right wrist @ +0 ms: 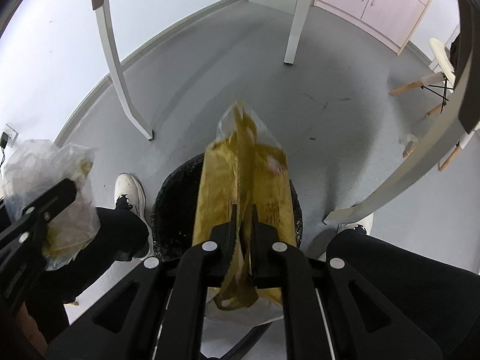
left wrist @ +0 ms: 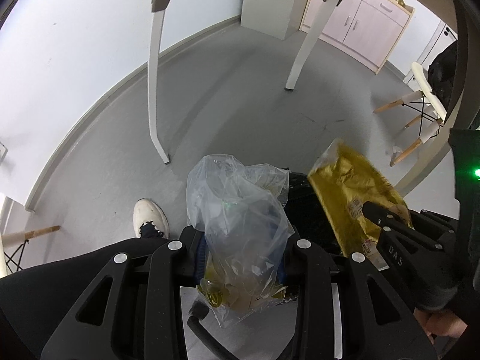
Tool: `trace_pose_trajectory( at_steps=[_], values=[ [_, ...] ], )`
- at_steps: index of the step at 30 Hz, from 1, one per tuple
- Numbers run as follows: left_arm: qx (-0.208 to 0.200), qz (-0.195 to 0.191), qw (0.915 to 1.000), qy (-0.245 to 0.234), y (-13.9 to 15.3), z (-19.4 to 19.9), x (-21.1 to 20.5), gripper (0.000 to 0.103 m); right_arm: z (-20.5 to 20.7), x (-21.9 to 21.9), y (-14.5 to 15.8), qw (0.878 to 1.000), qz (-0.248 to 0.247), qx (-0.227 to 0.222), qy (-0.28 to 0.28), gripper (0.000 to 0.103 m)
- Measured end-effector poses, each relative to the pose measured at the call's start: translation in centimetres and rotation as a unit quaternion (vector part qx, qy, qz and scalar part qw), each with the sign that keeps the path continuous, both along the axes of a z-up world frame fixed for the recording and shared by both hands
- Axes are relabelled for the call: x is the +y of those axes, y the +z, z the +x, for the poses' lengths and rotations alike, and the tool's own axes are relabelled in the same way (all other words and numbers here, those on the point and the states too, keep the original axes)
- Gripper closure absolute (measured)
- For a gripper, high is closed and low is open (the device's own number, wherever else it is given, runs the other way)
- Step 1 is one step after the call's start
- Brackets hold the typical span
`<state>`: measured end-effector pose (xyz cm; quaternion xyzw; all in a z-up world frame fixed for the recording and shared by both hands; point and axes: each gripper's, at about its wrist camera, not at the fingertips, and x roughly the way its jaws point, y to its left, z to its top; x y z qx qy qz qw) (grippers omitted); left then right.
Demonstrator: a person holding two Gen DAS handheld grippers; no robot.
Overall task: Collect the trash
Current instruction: 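Open the right tool to drop the gold foil bag into the bin, then open the left tool to drop the clear plastic bag into the bin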
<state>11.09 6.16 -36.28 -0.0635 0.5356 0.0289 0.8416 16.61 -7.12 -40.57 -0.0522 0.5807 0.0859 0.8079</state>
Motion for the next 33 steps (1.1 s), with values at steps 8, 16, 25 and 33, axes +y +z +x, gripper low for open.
trace_pose_trajectory(
  at_steps=[8, 16, 25, 33],
  values=[
    [0.010, -0.005, 0.9999, 0.010, -0.4, -0.1, 0.7, 0.069, 0.4, -0.1, 0.3, 1.000, 0.010, -0.008, -0.009, 0.056],
    [0.016, -0.011, 0.9998, -0.005, -0.6, 0.8, -1.5, 0.069, -0.2, -3.3, 2.3, 0.998, 0.012, -0.057, -0.016, 0.007],
    [0.041, -0.007, 0.9983, -0.041, -2.7, 2.5, -6.6, 0.069, -0.6, -8.8, 2.4, 0.996, 0.013, -0.057, -0.066, 0.008],
    [0.067, -0.007, 0.9960, -0.059, -4.8, 3.6, -9.9, 0.068, -1.1, -12.8, 2.7, 0.992, 0.016, -0.060, -0.106, 0.008]
  ],
)
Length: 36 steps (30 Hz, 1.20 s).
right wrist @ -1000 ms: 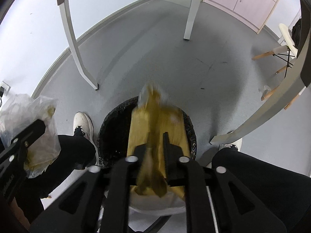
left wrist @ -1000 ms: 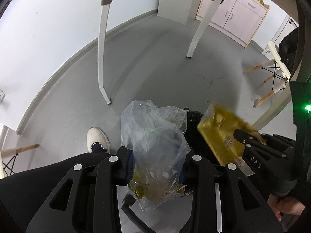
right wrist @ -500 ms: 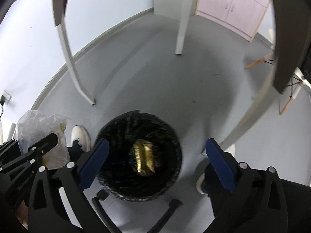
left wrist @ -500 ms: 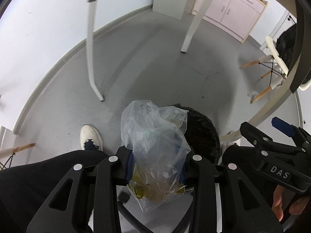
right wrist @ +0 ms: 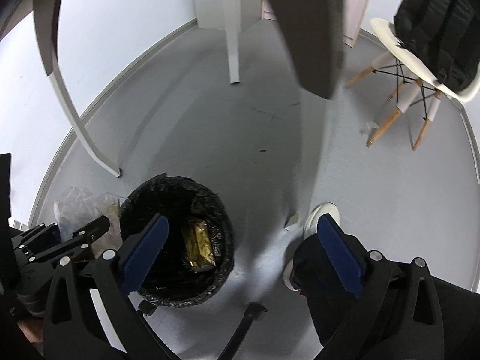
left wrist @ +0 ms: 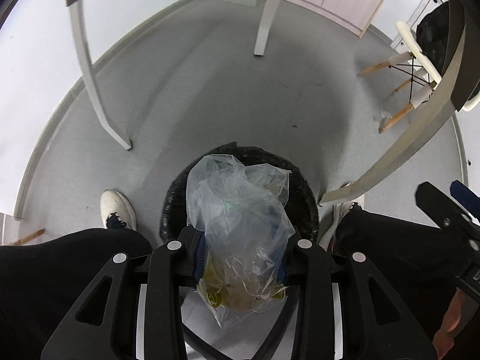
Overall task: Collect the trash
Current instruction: 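Open the left tool to drop the clear plastic bag into the bin, then raise both open tools back up over the table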
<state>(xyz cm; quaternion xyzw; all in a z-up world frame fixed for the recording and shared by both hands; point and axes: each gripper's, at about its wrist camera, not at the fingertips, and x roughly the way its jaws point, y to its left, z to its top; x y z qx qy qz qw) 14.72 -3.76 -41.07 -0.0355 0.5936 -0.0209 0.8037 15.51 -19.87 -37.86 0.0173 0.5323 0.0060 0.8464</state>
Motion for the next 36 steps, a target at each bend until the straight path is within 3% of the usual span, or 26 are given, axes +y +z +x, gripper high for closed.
trace_pose_trajectory(
  at_steps=[6, 12, 17, 19, 24, 36],
  values=[
    [0.009, 0.003, 0.9999, -0.012, -1.2, 0.4, -1.8, 0.067, -0.3, -1.6, -0.1, 1.000, -0.001, 0.003, -0.019, 0.008],
    [0.009, 0.010, 0.9997, -0.022, -1.7, 0.5, -2.2, 0.058, -0.1, -1.8, -0.4, 1.000, -0.004, 0.008, -0.025, 0.008],
    [0.008, 0.010, 0.9998, -0.015, -1.6, 0.6, -2.0, 0.040, 0.0, -1.6, -0.5, 1.000, -0.009, 0.008, -0.021, 0.008],
    [0.003, 0.010, 0.9999, -0.013, -1.5, 0.6, -2.0, 0.027, 0.0, -1.6, -0.6, 1.000, -0.011, 0.009, -0.021, 0.008],
    [-0.011, 0.009, 0.9999, -0.008, -0.7, 0.1, -1.5, 0.014, -0.1, -1.5, -0.7, 1.000, -0.013, 0.011, -0.020, 0.008],
    [-0.050, 0.027, 0.9984, -0.002, 2.5, -2.1, 0.5, 0.006, -1.1, 0.0, 0.8, 1.000, -0.016, -0.005, -0.005, 0.007]
  ],
)
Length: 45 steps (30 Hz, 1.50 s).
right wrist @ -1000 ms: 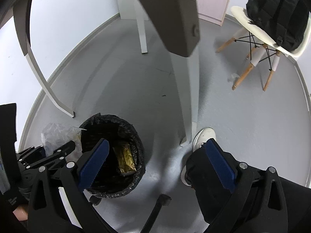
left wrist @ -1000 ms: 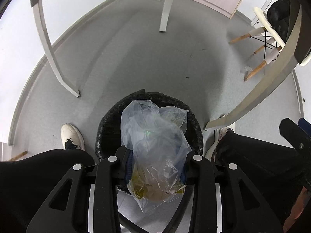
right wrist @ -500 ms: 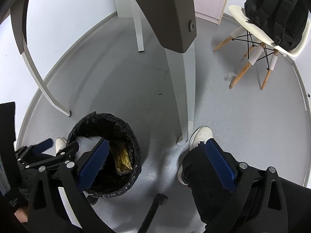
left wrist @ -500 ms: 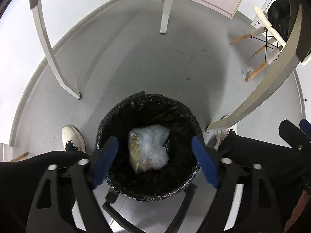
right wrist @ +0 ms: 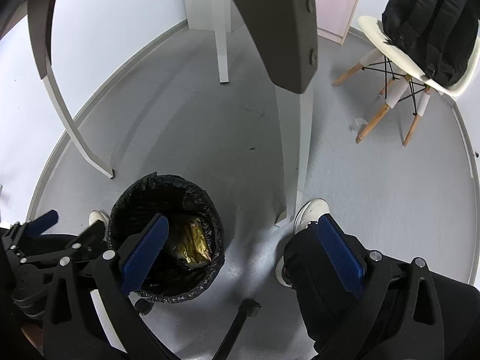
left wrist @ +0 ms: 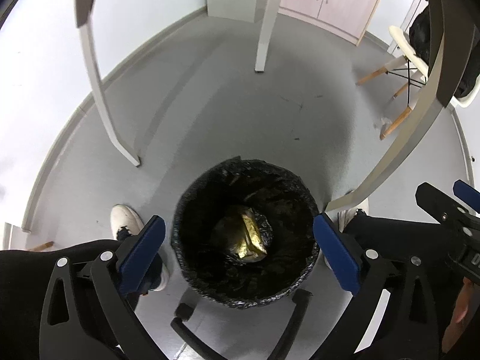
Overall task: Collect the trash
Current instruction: 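Raise both open tools back up over the table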
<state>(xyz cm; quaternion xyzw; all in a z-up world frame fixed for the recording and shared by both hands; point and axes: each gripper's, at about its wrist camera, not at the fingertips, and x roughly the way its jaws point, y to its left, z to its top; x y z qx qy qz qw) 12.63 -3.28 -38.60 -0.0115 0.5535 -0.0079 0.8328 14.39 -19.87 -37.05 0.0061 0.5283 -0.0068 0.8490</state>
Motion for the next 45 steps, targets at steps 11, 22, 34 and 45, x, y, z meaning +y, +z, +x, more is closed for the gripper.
trace_pose_trajectory(
  at_steps=[11, 22, 34, 45],
  values=[
    [-0.025, 0.022, 0.9991, 0.027, 4.6, -3.5, 3.2, 0.006, -2.9, 3.0, 3.5, 0.999, -0.006, -0.026, 0.037, 0.008],
    [-0.059, 0.026, 0.9973, 0.037, 10.1, -8.7, 4.8, 0.006, -7.5, 4.4, 8.1, 0.997, -0.003, -0.050, 0.058, 0.008],
    [-0.092, 0.012, 0.9948, 0.043, 15.7, -13.6, 6.3, 0.006, -13.2, 4.1, 14.1, 0.994, -0.003, -0.084, 0.065, 0.008],
    [-0.126, 0.023, 0.9906, 0.047, 22.1, -17.2, 6.5, 0.006, -16.7, 3.9, 20.6, 0.989, 0.001, -0.125, 0.075, 0.008]
  ],
)
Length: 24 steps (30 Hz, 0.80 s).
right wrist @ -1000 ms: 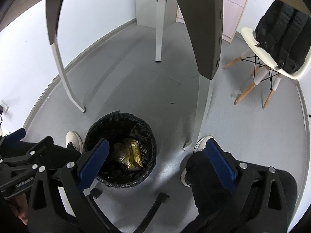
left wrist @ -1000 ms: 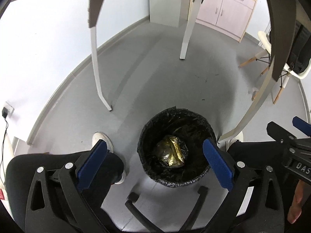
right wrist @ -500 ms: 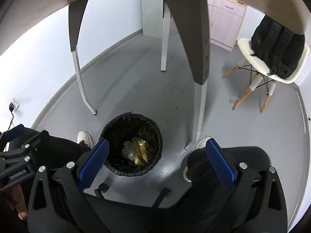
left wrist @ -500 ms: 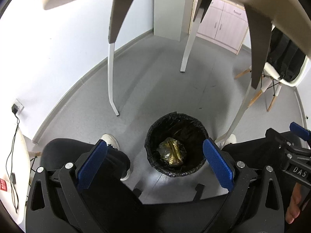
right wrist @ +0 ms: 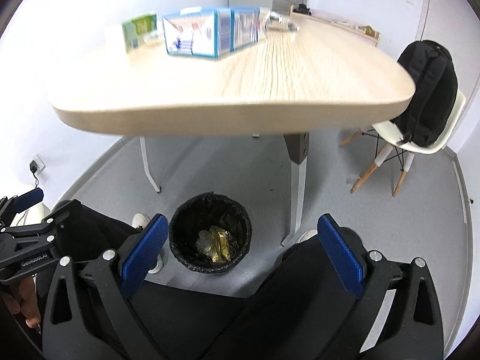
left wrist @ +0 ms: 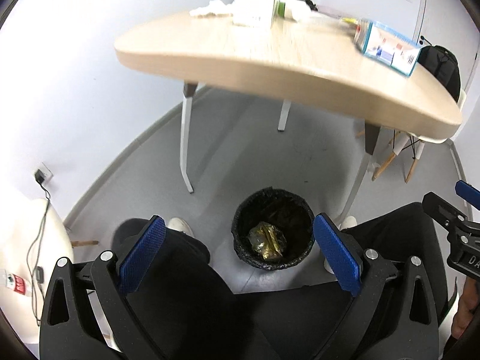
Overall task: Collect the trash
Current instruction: 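Raise both open tools back up over the table, then grasp the green-and-white box with the left tool while the right tool grasps the milk carton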
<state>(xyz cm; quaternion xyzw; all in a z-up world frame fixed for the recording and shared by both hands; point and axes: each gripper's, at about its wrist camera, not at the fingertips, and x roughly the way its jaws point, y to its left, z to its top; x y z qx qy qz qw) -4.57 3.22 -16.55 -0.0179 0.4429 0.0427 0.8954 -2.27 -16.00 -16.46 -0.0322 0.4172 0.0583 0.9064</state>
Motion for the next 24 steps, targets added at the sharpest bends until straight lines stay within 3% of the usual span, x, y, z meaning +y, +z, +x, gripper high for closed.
trace_pose_trajectory(
  at_steps=[13, 19, 24],
  values=[
    [-0.049, 0.000, 0.9988, -0.007, 6.8, -0.9, -0.1, 0.006, -2.3, -0.1, 7.7, 0.999, 0.011, -0.047, 0.001, 0.008],
    [-0.061, -0.001, 0.9981, -0.006, 8.9, 1.4, 0.4, 0.006, -0.5, 0.2, 10.2, 0.998, 0.013, -0.067, -0.002, 0.008],
    [-0.063, 0.001, 0.9980, 0.004, 9.7, 5.9, 1.3, 0.006, 3.5, 0.6, 11.3, 0.997, 0.020, -0.068, -0.009, 0.008]
  ],
)
